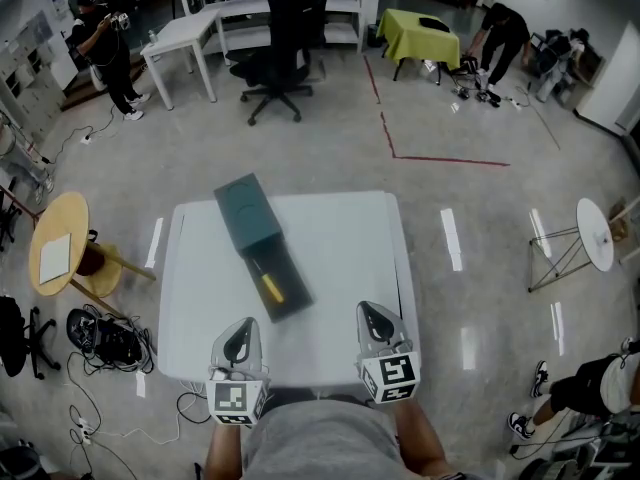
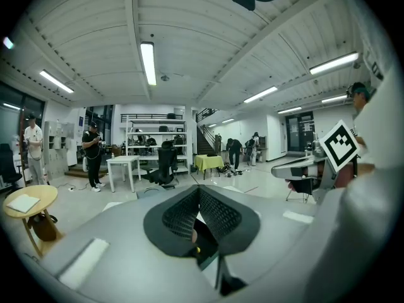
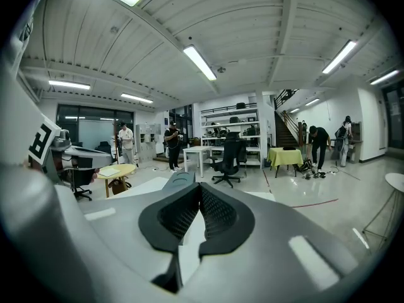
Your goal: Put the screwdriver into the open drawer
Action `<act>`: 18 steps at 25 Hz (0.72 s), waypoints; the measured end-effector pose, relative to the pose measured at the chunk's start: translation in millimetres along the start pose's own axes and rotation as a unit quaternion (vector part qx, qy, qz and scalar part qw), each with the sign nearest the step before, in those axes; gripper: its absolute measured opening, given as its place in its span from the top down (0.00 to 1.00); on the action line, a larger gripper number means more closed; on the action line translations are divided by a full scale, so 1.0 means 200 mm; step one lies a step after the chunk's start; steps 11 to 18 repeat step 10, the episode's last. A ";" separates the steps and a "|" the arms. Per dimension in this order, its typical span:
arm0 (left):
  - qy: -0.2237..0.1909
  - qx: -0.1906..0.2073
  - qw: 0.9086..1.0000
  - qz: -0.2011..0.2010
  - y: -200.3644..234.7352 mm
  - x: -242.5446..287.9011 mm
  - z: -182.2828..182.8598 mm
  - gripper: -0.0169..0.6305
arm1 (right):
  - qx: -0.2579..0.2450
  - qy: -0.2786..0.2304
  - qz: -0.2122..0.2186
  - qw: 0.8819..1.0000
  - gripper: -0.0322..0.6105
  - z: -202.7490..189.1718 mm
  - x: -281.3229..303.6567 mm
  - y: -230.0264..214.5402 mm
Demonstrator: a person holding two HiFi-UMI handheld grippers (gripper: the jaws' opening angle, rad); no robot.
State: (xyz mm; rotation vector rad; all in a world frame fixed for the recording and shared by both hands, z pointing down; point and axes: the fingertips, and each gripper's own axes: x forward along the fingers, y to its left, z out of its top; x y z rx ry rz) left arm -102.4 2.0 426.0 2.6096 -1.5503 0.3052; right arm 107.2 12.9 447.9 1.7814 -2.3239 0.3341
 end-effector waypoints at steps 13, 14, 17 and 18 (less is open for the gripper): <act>0.000 0.001 1.000 -0.006 -0.03 0.00 0.00 0.96 | -0.001 0.002 0.001 1.000 0.95 -0.01 -0.03 0.00; 0.000 0.001 1.000 -0.006 -0.03 0.00 0.00 0.96 | -0.001 0.002 0.001 1.000 0.95 -0.01 -0.03 0.00; 0.000 0.001 1.000 -0.006 -0.03 0.00 0.00 0.96 | -0.001 0.002 0.001 1.000 0.95 -0.01 -0.03 0.00; 0.000 0.001 1.000 -0.006 -0.03 0.00 0.00 0.96 | -0.001 0.002 0.001 1.000 0.95 -0.01 -0.03 0.00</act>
